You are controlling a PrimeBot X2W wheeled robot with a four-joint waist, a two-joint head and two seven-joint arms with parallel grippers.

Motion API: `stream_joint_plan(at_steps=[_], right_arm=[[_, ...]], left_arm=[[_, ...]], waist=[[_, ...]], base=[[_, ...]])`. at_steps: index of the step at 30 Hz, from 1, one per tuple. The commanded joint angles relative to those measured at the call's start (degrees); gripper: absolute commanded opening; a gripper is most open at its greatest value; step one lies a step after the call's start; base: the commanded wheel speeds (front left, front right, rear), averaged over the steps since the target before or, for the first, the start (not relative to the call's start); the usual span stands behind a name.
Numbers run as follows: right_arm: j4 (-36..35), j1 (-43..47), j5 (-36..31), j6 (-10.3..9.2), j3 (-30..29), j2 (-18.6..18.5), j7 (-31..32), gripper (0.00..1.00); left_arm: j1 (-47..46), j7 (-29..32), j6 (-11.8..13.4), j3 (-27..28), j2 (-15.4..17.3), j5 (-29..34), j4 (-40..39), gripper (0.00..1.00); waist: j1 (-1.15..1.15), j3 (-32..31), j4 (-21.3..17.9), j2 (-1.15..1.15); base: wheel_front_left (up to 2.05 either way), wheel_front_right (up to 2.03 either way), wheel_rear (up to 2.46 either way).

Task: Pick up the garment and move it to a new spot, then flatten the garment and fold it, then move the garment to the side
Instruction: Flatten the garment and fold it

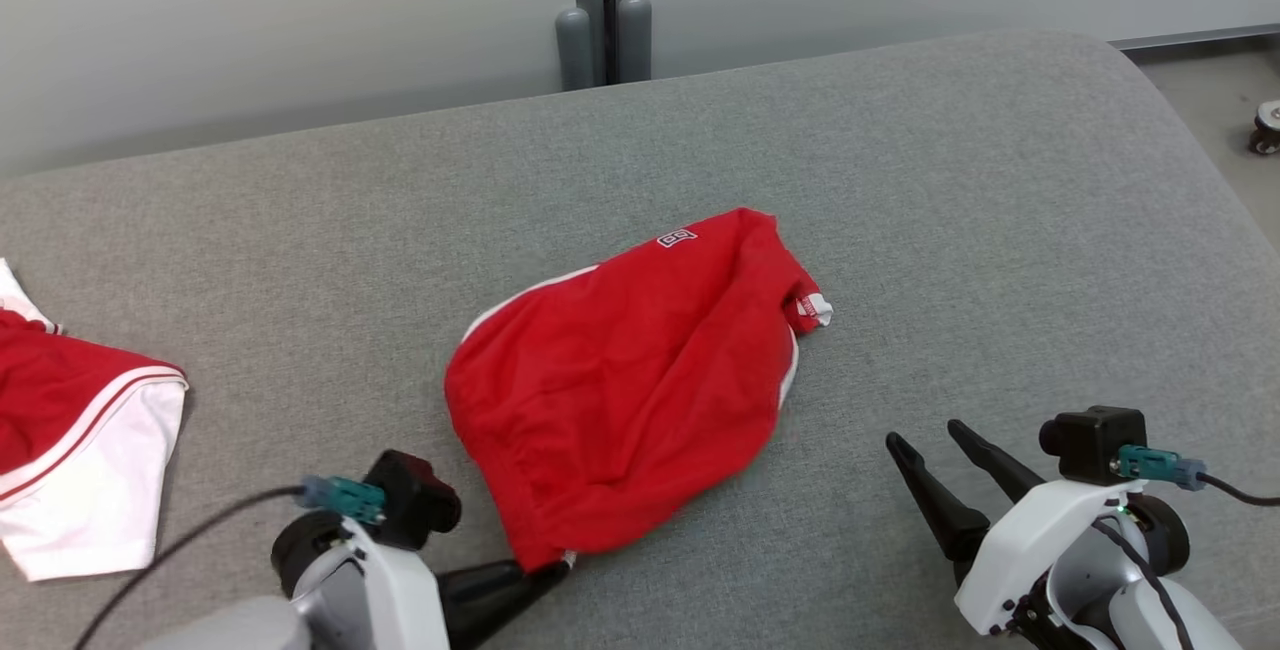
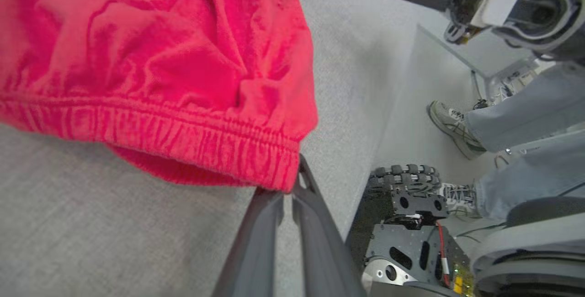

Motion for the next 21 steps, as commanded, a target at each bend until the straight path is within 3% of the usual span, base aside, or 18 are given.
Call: stream_joint_plan(at_steps=[1, 6, 10, 16, 21], right_arm=[[0.1, 0.5, 0.3, 0.01, -0.2, 0.1, 0.3, 1.00], [0.6, 0.6, 0.5, 0.01, -0.4, 0.5, 0.6, 1.00], [0.9, 0.1, 0.5, 0.01, -0.3, 0.7, 1.1, 1.00], [1.2, -0.6, 0.7, 0.01, -0.2, 0.9, 1.3, 1.00], [1.2, -0.7, 0.7, 0.01, -0.3, 0.7, 1.6, 1.00]], left_arm=[[-0.6, 3.3, 0.0, 0.1, 2.6, -7.1, -4.6, 0.00], [-1.8, 11.9, 0.0, 4.2, 10.4, -31.0, -13.5, 0.00], [-2.6, 19.0, 0.0, 7.6, 13.8, -43.6, -10.9, 0.00], [-2.4, 24.9, 0.0, 8.7, 12.0, -47.4, 1.3, 0.00], [-2.3, 28.6, 0.0, 8.7, 10.3, -45.2, 6.4, 0.00]], waist=[[0.00, -0.1, 0.0, 0.00], [0.00, 0.1, 0.0, 0.00], [0.00, 0.5, -0.2, 0.00], [0.00, 0.9, -0.8, 0.00], [0.00, 1.0, -1.2, 0.00]], base=[[0.00, 0.00, 0.00], [0.00, 0.00, 0.00], [0.00, 0.00, 0.00], [0.00, 0.00, 0.00], [0.00, 0.00, 0.00]])
